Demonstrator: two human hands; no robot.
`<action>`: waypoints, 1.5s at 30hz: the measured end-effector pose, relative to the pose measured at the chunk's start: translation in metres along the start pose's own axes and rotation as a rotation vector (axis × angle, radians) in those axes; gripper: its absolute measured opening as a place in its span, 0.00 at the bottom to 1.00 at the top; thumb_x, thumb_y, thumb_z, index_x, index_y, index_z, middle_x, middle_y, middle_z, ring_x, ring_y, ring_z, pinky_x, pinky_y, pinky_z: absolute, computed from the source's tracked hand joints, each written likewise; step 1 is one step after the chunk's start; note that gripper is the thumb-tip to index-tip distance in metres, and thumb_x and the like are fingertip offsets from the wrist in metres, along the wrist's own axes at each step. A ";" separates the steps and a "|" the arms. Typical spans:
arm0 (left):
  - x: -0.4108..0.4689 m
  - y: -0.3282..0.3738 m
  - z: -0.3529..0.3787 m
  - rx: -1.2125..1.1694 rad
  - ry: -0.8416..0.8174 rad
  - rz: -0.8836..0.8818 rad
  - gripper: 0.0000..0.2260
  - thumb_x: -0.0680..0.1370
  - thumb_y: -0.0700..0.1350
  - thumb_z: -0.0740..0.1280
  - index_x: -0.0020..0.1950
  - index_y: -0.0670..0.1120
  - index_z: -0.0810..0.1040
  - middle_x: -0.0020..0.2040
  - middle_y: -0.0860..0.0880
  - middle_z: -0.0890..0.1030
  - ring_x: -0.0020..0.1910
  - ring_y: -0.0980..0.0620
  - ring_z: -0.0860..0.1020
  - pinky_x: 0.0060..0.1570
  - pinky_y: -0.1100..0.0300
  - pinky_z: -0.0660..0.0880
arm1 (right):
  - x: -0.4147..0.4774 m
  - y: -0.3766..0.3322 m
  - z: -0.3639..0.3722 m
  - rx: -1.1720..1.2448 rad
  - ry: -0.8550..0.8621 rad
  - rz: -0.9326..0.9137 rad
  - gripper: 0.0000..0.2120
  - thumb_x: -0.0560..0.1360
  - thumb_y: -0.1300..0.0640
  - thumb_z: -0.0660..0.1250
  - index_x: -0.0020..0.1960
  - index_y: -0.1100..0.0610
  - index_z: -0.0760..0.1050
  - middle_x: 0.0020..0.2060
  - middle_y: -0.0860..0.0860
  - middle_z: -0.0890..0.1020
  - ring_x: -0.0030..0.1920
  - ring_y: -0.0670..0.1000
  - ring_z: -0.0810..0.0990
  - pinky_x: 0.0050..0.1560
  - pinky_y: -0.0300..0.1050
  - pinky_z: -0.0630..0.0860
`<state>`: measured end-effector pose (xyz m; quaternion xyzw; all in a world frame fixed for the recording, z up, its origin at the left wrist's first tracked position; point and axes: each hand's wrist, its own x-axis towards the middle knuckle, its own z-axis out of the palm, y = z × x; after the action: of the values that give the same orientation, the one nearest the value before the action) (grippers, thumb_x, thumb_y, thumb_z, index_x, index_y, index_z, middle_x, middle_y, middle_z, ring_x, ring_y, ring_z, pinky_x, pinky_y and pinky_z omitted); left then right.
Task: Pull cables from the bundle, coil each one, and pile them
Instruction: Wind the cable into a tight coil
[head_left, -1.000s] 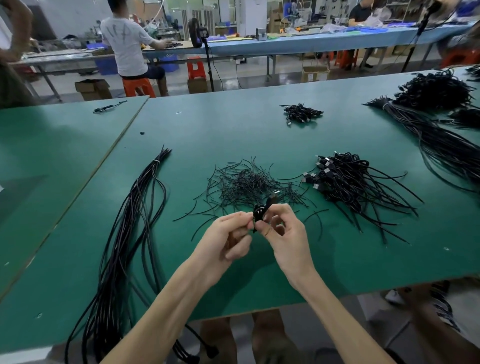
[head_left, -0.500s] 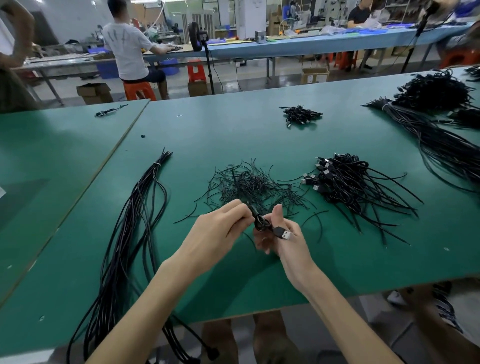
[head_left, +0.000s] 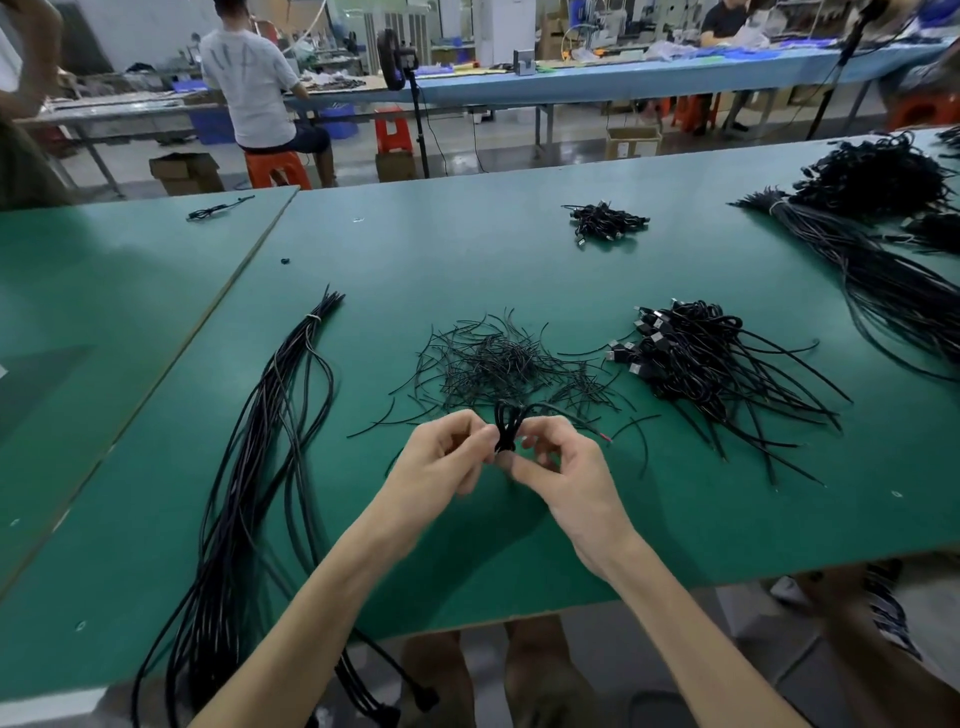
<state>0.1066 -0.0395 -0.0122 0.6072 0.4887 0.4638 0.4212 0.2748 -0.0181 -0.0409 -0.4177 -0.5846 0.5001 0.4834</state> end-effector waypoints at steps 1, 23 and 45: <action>0.000 0.001 0.001 -0.031 -0.013 -0.036 0.15 0.85 0.45 0.64 0.40 0.43 0.72 0.27 0.52 0.65 0.27 0.53 0.59 0.30 0.63 0.58 | -0.001 0.001 0.001 0.025 0.017 -0.015 0.13 0.74 0.59 0.77 0.48 0.41 0.82 0.44 0.49 0.75 0.43 0.44 0.72 0.49 0.39 0.73; 0.004 -0.014 -0.016 0.472 0.104 0.321 0.07 0.82 0.40 0.70 0.43 0.43 0.79 0.39 0.52 0.74 0.35 0.49 0.70 0.35 0.57 0.68 | 0.001 -0.005 0.001 0.226 -0.154 0.091 0.26 0.80 0.38 0.60 0.46 0.60 0.82 0.35 0.53 0.83 0.31 0.45 0.75 0.32 0.34 0.69; -0.004 0.013 0.005 -0.318 -0.024 -0.321 0.13 0.81 0.42 0.66 0.37 0.44 0.74 0.29 0.50 0.60 0.25 0.52 0.60 0.26 0.66 0.61 | -0.001 0.002 0.000 0.093 -0.059 -0.067 0.13 0.76 0.60 0.75 0.48 0.42 0.79 0.39 0.45 0.73 0.42 0.45 0.72 0.49 0.44 0.73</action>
<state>0.1133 -0.0458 -0.0009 0.4530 0.4947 0.4550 0.5857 0.2748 -0.0186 -0.0429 -0.3598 -0.5885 0.5224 0.5013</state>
